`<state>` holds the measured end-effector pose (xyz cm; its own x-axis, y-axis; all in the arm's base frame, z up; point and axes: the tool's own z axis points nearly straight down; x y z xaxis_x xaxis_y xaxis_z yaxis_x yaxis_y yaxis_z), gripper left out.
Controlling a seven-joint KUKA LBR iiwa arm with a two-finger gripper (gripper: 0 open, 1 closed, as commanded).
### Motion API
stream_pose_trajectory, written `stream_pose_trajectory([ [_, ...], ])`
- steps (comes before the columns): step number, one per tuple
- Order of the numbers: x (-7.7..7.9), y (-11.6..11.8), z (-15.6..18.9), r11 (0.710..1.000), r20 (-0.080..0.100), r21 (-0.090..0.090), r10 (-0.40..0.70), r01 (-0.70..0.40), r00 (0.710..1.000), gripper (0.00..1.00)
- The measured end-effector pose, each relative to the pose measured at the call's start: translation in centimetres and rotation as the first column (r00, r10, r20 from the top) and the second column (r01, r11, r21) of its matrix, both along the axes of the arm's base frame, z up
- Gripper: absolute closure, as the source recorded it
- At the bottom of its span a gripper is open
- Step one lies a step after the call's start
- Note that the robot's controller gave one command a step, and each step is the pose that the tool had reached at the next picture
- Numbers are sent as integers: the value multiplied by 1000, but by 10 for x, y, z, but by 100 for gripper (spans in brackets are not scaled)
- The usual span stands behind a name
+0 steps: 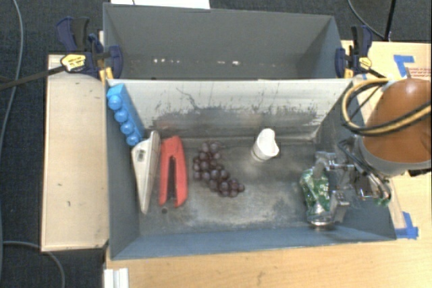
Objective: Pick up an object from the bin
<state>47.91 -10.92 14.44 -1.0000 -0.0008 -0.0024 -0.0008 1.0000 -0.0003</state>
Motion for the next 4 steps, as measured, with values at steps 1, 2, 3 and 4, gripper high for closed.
stream_pose_trajectory([
  [1,24,0,-65,998,9,13,-66,66,998,0],
  [2,17,-2,-69,967,13,16,-255,255,967,0],
  [3,14,-10,-68,920,11,32,-391,391,920,0],
  [4,15,-16,-69,984,14,31,-175,174,985,0],
])
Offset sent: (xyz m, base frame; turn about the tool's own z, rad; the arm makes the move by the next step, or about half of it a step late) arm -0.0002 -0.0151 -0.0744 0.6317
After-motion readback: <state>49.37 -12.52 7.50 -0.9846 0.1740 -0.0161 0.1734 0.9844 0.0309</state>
